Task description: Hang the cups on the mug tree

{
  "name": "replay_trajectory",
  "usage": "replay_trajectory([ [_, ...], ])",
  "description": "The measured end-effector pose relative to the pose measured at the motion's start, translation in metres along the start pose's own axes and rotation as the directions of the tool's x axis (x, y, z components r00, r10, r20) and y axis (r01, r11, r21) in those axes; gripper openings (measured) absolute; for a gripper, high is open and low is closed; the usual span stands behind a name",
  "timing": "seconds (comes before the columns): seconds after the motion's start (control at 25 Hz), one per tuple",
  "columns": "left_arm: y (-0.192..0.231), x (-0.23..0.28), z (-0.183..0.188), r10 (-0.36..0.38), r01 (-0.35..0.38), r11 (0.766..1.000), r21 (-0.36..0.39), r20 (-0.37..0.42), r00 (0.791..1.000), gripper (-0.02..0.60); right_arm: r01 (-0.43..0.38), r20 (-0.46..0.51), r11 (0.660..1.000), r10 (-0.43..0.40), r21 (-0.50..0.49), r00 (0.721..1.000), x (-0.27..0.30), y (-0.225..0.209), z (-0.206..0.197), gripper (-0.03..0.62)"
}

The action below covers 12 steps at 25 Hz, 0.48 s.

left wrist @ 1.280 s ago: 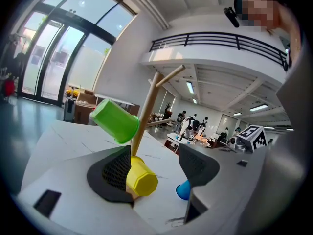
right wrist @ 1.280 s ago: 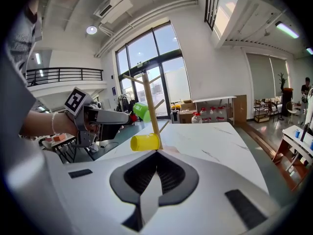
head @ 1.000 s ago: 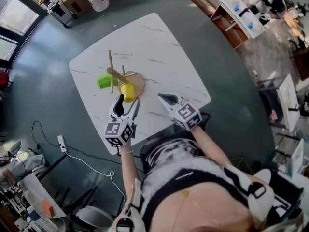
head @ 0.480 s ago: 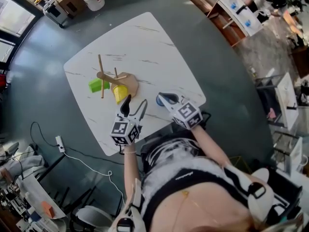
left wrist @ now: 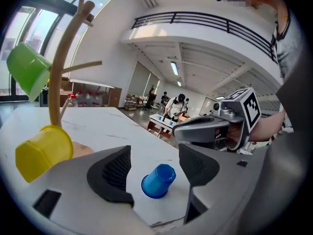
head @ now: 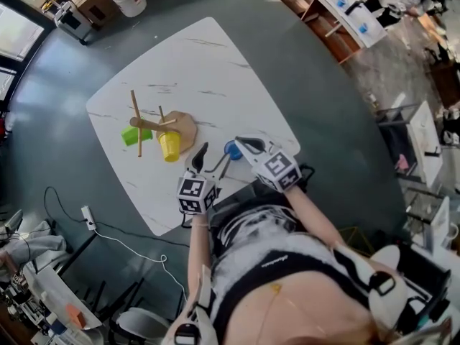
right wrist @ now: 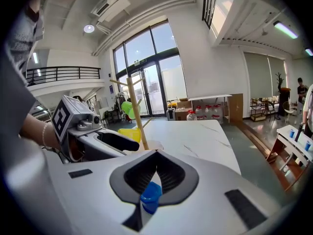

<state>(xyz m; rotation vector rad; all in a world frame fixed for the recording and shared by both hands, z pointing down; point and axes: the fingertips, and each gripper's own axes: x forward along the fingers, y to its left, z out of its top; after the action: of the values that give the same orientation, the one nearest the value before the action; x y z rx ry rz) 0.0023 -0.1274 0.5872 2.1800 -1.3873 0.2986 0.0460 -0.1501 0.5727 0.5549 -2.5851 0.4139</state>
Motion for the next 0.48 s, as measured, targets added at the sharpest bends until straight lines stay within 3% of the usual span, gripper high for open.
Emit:
replay_trajectory([
  [0.16, -0.005, 0.017, -0.023, -0.018, 0.022, 0.999, 0.045, -0.082, 0.996, 0.319, 0.02, -0.005, 1.0, -0.02, 0.007, 1.0, -0.004, -0.014, -0.003, 0.003],
  [0.36, -0.015, 0.036, -0.046, -0.036, 0.07, 0.985, 0.159, -0.205, 0.978, 0.336, 0.043, -0.013, 0.999, -0.043, 0.016, 0.999, -0.01, -0.027, -0.008, 0.003],
  [0.48, -0.021, 0.045, -0.054, -0.055, 0.097, 0.981, 0.17, -0.237, 0.97, 0.336, 0.056, -0.019, 0.998, -0.055, 0.023, 0.998, -0.014, -0.034, -0.011, 0.003],
])
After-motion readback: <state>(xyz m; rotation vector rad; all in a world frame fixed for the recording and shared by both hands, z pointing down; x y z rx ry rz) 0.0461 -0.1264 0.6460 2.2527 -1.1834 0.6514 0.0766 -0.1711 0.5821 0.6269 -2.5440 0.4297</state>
